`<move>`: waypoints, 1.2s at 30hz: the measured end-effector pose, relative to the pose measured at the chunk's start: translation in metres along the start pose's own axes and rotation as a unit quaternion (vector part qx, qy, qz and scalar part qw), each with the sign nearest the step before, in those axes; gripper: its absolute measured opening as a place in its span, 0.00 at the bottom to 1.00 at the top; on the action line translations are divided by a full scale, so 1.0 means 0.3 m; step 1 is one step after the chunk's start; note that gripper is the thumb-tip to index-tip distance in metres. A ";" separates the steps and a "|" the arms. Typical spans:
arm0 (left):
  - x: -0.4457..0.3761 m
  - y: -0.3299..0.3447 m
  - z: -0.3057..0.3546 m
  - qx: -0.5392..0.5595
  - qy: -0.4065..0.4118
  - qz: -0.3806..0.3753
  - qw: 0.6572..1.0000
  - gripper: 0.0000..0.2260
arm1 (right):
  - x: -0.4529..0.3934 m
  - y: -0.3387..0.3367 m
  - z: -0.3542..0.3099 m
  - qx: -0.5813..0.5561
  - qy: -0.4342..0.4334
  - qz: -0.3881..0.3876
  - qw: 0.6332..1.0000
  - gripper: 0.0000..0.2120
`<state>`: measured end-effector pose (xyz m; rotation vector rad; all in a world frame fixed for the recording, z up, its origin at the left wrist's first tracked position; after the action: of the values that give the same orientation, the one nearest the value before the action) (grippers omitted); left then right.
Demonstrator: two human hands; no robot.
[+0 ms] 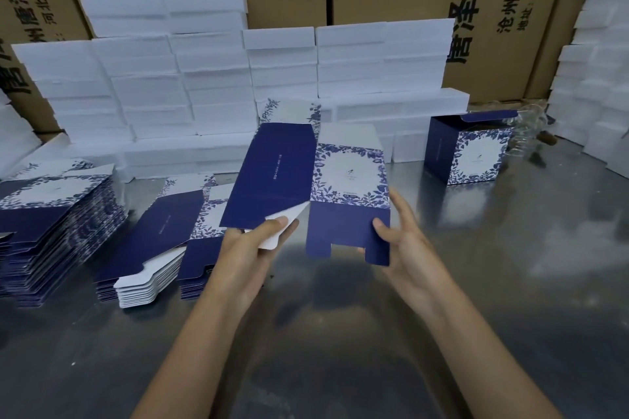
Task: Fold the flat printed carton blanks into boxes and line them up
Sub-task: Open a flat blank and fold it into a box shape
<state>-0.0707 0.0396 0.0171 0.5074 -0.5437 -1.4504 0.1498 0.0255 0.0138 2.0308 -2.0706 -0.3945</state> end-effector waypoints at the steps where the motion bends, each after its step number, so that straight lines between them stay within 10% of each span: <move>1: 0.008 0.000 0.007 -0.036 0.013 0.003 0.999 0.11 | 0.002 0.000 0.005 0.002 0.011 -0.006 1.000 0.26; 6: 0.046 0.057 0.053 -0.351 0.201 0.015 0.915 0.14 | 0.001 -0.014 0.008 0.069 0.038 -0.002 0.997 0.15; 9: 0.078 0.119 0.036 -0.403 0.274 -0.078 0.870 0.32 | -0.005 -0.024 0.001 0.051 0.047 -0.005 0.998 0.26; 12: 0.092 0.133 -0.001 -0.485 0.304 -0.139 0.808 0.40 | 0.002 -0.011 -0.012 -0.034 0.056 -0.064 0.996 0.37; 18: 0.079 0.131 -0.053 -0.675 0.269 -0.154 0.670 0.45 | 0.015 -0.052 -0.004 -0.108 0.082 0.007 0.991 0.18; 20: 0.071 0.120 -0.063 -0.646 0.228 -0.174 0.708 0.39 | 0.013 -0.079 0.004 -0.082 0.105 0.032 0.991 0.14; 23: 0.055 0.101 -0.020 -0.446 0.167 -0.135 0.869 0.30 | 0.014 -0.107 0.005 -0.055 0.117 0.033 0.991 0.11; 28: 0.013 -0.005 0.040 -0.231 0.070 -0.002 0.970 0.28 | 0.021 -0.114 0.016 -0.044 0.144 -0.016 0.988 0.17; 36: 0.014 -0.011 0.030 -0.172 -0.008 -0.083 0.982 0.16 | 0.008 -0.111 -0.001 0.011 0.080 -0.067 0.995 0.16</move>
<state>-0.0786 0.0351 0.0222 0.2699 -0.2577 -1.6672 0.1814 0.0228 0.0029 2.1452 -1.8611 -0.2230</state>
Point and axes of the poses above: each hand's wrist, its own x-axis away from the middle knuckle, its own y-axis out of the palm, z = x × y, the point moved 5 cm from there along -x, towards the middle knuckle, and after that the axes turned 8 degrees about x, right-handed, at the moved point
